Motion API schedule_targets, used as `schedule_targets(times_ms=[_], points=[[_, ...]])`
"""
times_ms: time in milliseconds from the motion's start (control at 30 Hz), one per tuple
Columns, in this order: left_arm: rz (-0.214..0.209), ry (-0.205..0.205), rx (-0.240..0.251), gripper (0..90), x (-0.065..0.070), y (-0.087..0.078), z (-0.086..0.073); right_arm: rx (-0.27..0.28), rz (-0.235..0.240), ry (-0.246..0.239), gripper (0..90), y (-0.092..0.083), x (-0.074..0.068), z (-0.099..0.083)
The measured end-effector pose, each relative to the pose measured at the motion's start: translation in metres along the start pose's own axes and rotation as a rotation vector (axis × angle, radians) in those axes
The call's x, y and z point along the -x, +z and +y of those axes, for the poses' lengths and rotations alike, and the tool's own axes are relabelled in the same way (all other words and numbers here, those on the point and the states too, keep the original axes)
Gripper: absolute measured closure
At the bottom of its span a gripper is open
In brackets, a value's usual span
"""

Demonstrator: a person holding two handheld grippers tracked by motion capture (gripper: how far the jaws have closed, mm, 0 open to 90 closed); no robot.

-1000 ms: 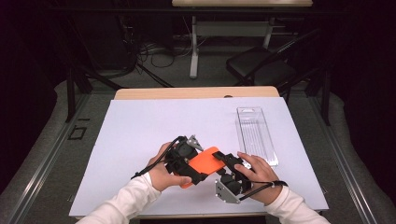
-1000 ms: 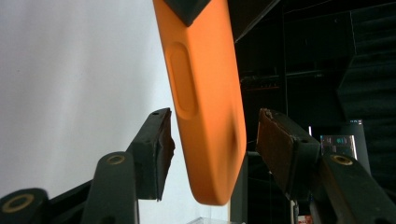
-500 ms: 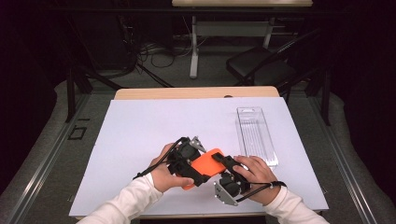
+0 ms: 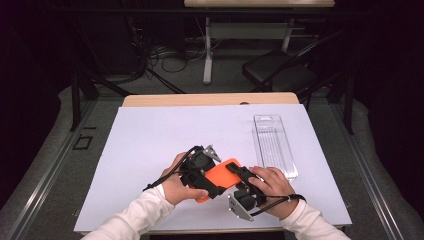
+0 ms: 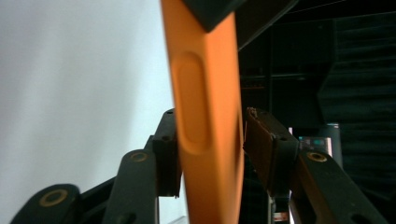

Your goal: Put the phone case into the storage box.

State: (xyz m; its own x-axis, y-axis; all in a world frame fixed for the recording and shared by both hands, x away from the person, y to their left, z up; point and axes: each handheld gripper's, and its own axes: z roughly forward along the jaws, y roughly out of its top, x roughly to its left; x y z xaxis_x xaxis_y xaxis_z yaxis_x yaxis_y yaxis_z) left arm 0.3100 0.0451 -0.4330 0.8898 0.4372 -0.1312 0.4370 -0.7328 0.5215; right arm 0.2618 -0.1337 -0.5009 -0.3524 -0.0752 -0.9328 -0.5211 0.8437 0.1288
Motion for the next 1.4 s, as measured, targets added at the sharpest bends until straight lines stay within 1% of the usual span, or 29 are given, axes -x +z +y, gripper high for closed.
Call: schedule_targets(times_ms=[33, 67, 167, 300, 467, 800, 867, 1000, 1200, 1233, 1333, 1367, 1400], points=[[0.000, 0.000, 0.000, 16.4, 0.0001, 0.0000, 0.0001, 0.000, 0.000, 0.000, 57.3, 0.0000, 0.0000, 0.0000], [0.000, 0.001, 0.000, 16.4, 0.0003, 0.0002, 0.0001, 0.002, -0.010, 0.008, 58.3, -0.0005, -0.0004, 0.0002], [0.000, 0.002, 0.001, 16.4, 0.0005, 0.0008, 0.0002, -0.003, -0.019, -0.003, 59.0, -0.0006, -0.0004, 0.0004], [-0.001, 0.002, 0.000, 16.4, 0.0005, 0.0011, 0.0002, -0.007, -0.015, -0.006, 63.2, 0.0004, -0.0010, 0.0002], [-0.001, 0.001, -0.001, 16.4, 0.0003, 0.0014, 0.0002, -0.011, -0.013, -0.012, 66.0, 0.0009, -0.0022, 0.0004], [-0.009, -0.011, 0.003, 16.4, -0.0017, 0.0010, -0.0011, -0.010, -0.034, -0.029, 70.8, 0.0014, -0.0023, 0.0020], [-0.015, -0.021, 0.003, 16.4, -0.0022, 0.0009, -0.0015, -0.008, -0.034, -0.028, 71.8, 0.0015, -0.0026, 0.0021], [-0.025, -0.028, 0.006, 16.3, -0.0040, 0.0017, -0.0022, -0.005, -0.037, -0.027, 73.1, 0.0019, -0.0034, 0.0020], [-0.046, -0.057, 0.007, 16.3, -0.0066, 0.0034, -0.0032, -0.011, -0.038, -0.031, 75.5, 0.0025, -0.0049, 0.0017], [-0.046, -0.057, 0.007, 16.3, -0.0066, 0.0034, -0.0032, -0.011, -0.038, -0.031, 75.5, 0.0025, -0.0049, 0.0017], [-0.060, -0.072, 0.013, 16.3, -0.0080, 0.0039, -0.0036, -0.010, -0.042, -0.030, 76.9, 0.0026, -0.0054, 0.0014], [-0.070, -0.083, 0.016, 16.3, -0.0087, 0.0041, -0.0041, -0.008, -0.044, -0.025, 77.8, 0.0024, -0.0057, 0.0012], [-0.070, -0.083, 0.016, 16.3, -0.0087, 0.0041, -0.0041, -0.008, -0.046, -0.026, 78.2, 0.0023, -0.0058, 0.0012]])
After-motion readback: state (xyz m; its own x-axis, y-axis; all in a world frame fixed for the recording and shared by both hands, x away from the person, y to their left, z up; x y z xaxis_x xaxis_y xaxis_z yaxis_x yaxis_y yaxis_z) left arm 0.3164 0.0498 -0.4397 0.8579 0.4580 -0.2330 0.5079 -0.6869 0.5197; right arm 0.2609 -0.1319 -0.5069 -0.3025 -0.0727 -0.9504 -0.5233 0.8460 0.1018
